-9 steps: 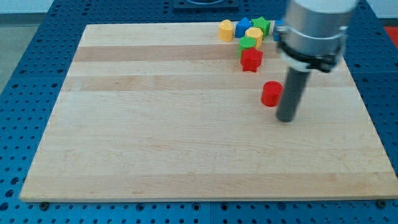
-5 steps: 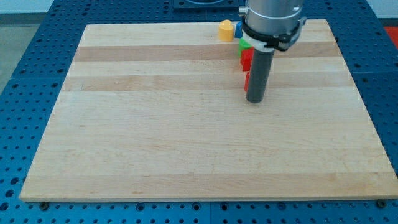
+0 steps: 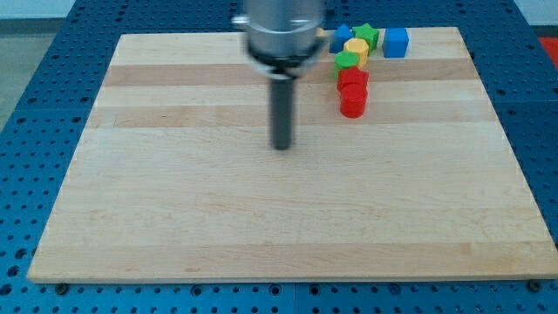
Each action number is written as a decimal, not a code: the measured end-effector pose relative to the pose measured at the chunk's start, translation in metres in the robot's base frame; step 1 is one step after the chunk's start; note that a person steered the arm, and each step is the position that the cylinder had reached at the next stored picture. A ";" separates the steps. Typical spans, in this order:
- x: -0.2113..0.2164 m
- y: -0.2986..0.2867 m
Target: Nudge the line of blocks right a bit
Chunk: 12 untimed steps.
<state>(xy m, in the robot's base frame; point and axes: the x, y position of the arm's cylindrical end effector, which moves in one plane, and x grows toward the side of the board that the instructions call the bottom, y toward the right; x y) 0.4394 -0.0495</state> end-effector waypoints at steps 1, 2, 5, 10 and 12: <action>-0.056 -0.056; -0.119 -0.041; -0.182 0.057; -0.156 0.075; -0.143 0.095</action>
